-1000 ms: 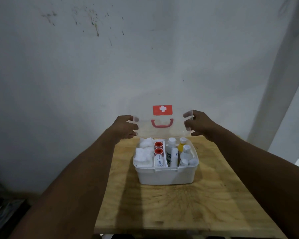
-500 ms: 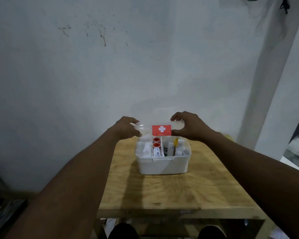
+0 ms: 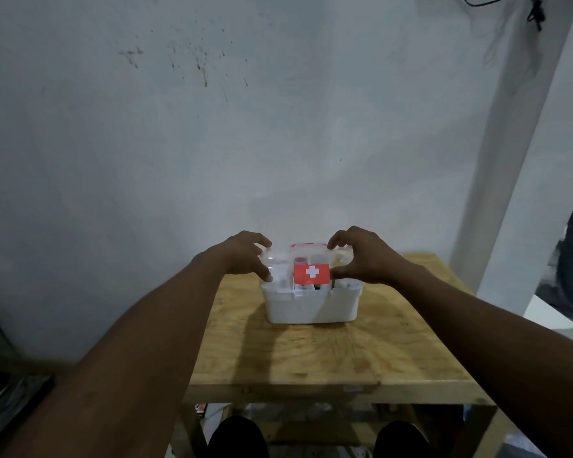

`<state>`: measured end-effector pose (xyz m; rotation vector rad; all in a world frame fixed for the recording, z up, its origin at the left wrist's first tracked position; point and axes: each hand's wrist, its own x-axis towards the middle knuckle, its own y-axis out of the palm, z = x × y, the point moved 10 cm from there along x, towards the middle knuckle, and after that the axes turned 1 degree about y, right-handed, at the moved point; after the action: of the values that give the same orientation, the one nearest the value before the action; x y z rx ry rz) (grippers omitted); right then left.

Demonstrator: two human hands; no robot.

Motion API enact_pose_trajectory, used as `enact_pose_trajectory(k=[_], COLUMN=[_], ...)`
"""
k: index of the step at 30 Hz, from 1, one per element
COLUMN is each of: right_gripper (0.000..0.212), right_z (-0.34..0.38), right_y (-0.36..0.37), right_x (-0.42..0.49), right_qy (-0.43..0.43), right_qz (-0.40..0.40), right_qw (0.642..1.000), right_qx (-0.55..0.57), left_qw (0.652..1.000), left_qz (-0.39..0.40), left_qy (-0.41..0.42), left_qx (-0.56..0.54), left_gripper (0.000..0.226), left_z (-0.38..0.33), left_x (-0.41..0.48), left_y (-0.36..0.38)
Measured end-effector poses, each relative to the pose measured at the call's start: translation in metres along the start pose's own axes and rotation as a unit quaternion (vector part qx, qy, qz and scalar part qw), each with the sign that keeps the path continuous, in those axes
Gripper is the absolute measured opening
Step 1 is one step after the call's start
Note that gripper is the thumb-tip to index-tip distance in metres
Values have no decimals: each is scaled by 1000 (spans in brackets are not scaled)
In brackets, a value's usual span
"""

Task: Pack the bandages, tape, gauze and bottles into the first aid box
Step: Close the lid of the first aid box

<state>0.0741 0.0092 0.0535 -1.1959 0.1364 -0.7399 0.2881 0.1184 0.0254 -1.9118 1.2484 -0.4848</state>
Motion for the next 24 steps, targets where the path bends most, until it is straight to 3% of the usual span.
enact_pose_trajectory(k=[10, 15, 24], right_gripper=[52, 58, 56], right_z=[-7, -11, -6], right_y=[14, 23, 32], right_x=[-5, -1, 1], right_qy=[9, 27, 15], right_qz=[51, 57, 79], right_qw=[999, 998, 993], right_qx=[-16, -25, -86], left_qw=[997, 989, 966], left_qz=[17, -23, -43], left_qy=[-2, 36, 65], left_qx=[73, 143, 246], left_gripper=[81, 75, 86], left_z=[-4, -17, -29], left_x=[-6, -6, -7], left_y=[10, 9, 18])
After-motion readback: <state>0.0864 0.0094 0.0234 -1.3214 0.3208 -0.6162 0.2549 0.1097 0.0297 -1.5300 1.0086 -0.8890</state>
